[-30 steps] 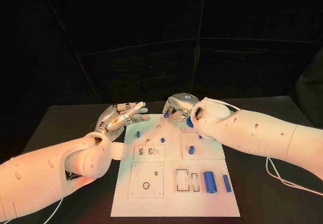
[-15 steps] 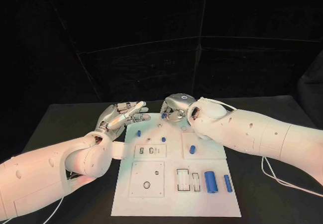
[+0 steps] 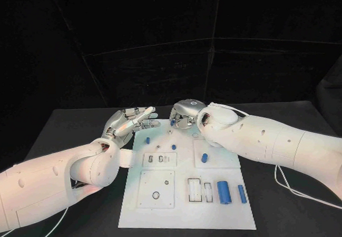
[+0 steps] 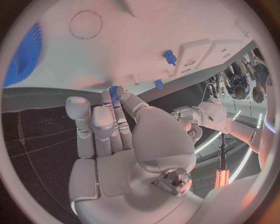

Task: Assemble the parts on the task board

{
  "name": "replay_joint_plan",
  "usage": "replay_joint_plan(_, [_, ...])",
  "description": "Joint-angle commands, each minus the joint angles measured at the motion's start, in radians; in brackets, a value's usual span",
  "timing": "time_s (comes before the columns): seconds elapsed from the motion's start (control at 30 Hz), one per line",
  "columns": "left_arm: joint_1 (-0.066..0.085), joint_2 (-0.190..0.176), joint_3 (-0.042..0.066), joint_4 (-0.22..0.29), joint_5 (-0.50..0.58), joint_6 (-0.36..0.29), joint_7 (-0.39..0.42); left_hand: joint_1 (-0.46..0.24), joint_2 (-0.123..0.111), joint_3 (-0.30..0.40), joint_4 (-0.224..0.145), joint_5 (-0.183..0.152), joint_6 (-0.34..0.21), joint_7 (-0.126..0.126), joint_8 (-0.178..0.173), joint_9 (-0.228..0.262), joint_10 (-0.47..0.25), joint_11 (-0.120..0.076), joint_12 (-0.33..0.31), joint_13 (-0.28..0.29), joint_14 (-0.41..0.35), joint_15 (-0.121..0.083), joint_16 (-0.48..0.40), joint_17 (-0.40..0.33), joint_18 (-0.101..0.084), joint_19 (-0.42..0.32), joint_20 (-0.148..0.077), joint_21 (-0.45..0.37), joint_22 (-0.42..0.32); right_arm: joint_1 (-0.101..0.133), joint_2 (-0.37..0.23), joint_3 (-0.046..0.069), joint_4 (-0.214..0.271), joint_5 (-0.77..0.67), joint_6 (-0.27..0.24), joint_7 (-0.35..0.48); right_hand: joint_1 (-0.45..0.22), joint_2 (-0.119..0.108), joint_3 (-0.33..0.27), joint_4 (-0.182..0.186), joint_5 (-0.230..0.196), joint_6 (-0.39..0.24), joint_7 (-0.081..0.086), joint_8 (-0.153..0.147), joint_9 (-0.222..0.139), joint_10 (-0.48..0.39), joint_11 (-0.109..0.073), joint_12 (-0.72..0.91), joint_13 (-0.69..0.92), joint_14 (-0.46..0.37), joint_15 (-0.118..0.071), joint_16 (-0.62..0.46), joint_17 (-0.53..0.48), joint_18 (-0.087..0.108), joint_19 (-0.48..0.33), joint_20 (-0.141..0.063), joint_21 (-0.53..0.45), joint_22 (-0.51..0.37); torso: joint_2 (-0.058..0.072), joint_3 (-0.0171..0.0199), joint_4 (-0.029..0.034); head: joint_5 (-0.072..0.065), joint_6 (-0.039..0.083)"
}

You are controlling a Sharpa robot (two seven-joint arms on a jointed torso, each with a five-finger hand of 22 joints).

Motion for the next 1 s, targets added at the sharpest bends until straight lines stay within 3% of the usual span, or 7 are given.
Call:
replay_joint_plan(0.03, [0.002,0.001,0.001,0.001,-0.006,0.014,0.003,0.005,0.006,-0.002,-0.006,0.001,0.0,0.006,-0.007,-0.001,-0.003,0.005,-0.007,-0.001,0.008,-0.001,-0.005,0.001,0.007,0.007,-0.003,-0.004,-0.001,0.002,0.005,0.0,-0.008,-0.007,0.015,-0.002,-0.014,-0.01,0.013,0.001,-0.007,-0.033,0.011,-0.001,-0.004,-0.033,0.009,-0.007,-0.004,0.0,0.015,-0.001,-0.008,-0.016,-0.012,0.005,0.001,-0.008,0.001,-0.0003,-0.001,-0.001,0.001])
replay_joint_plan(0.2, [0.002,0.002,0.001,0.0,-0.006,0.015,0.001,0.006,0.007,-0.002,-0.007,0.001,-0.001,0.007,-0.008,-0.001,-0.003,0.005,-0.008,-0.001,0.007,-0.001,-0.006,0.001,0.006,0.007,-0.003,-0.005,-0.002,0.002,0.01,0.0,-0.017,-0.008,0.016,-0.002,-0.034,-0.049,0.017,0.012,-0.009,-0.102,0.032,-0.001,-0.005,-0.108,0.034,-0.005,-0.004,-0.012,0.034,-0.022,-0.046,-0.01,-0.036,0.023,-0.015,-0.04,0.002,0.0004,-0.0012,-0.001,0.001])
replay_joint_plan(0.37, [0.003,0.001,0.001,-0.002,-0.006,0.016,-0.001,0.006,0.007,-0.001,-0.008,0.001,-0.001,0.007,-0.008,-0.001,-0.004,0.005,-0.008,-0.001,0.007,0.0,-0.006,0.001,0.006,0.007,-0.003,-0.005,-0.002,0.002,0.0,0.0,-0.007,-0.007,-0.025,-0.006,-0.028,-0.086,-0.026,0.032,-0.027,-0.292,0.054,-0.005,-0.01,-0.195,0.057,0.0,-0.002,-0.034,0.052,-0.069,-0.119,0.005,-0.085,0.042,-0.063,-0.126,0.001,0.0015,-0.0036,0.0,0.003])
replay_joint_plan(0.53, [0.003,-0.004,0.001,-0.002,-0.006,0.016,-0.001,0.007,0.008,-0.001,-0.009,0.001,-0.001,0.007,-0.009,-0.001,-0.004,0.006,-0.009,-0.002,0.006,0.0,-0.007,0.001,0.006,0.007,-0.003,-0.006,-0.003,0.003,-0.05,0.0,0.049,0.009,-0.062,-0.013,-0.018,-0.086,-0.041,0.042,-0.023,-0.257,0.057,0.003,-0.003,-0.187,0.057,0.013,0.001,-0.033,0.053,-0.069,-0.12,0.005,-0.082,0.045,-0.062,-0.124,0.001,0.0025,-0.0066,0.0,0.003])
replay_joint_plan(0.7, [0.004,-0.011,0.001,-0.001,-0.006,0.016,-0.001,0.007,0.008,-0.001,-0.009,0.001,-0.001,0.007,-0.009,-0.001,-0.004,0.006,-0.009,-0.002,0.006,0.0,-0.007,0.001,0.006,0.007,-0.003,-0.006,-0.003,0.01,-0.143,0.001,0.142,0.072,-0.082,-0.032,-0.015,-0.077,-0.049,0.064,-0.006,-0.164,0.036,0.018,0.005,-0.083,0.032,0.071,0.017,-0.008,0.037,-0.009,-0.04,-0.005,-0.041,0.035,-0.02,-0.055,-0.002,0.0039,-0.0125,0.001,0.006])
replay_joint_plan(0.8, [0.004,-0.015,0.001,0.0,-0.006,0.017,-0.002,0.007,0.008,-0.001,-0.009,0.001,-0.001,0.007,-0.009,-0.001,-0.004,0.006,-0.009,-0.002,0.006,0.0,-0.007,0.001,0.006,0.007,-0.003,-0.006,-0.003,0.013,-0.205,0.015,0.194,0.13,-0.064,-0.052,-0.029,-0.082,-0.058,0.085,0.008,-0.141,0.017,0.025,0.006,0.002,0.007,0.115,0.038,0.007,0.019,0.034,0.018,-0.014,-0.011,0.02,0.011,-0.002,-0.004,0.0048,-0.0164,0.001,0.007])
replay_joint_plan(1.0, [0.004,-0.018,0.001,-0.001,-0.006,0.02,-0.003,0.008,0.009,-0.001,-0.01,0.001,-0.001,0.007,-0.009,-0.001,-0.004,0.006,-0.01,-0.002,0.006,0.0,-0.008,0.002,0.006,0.007,-0.002,-0.007,-0.003,0.016,-0.303,0.027,0.26,0.221,0.002,-0.124,-0.127,-0.141,-0.163,0.189,0.1,-0.136,-0.023,0.026,0.004,0.165,-0.036,0.287,0.168,0.031,-0.019,0.122,0.136,-0.042,0.069,-0.019,0.099,0.148,-0.006,0.0076,-0.0266,0.0,0.009])
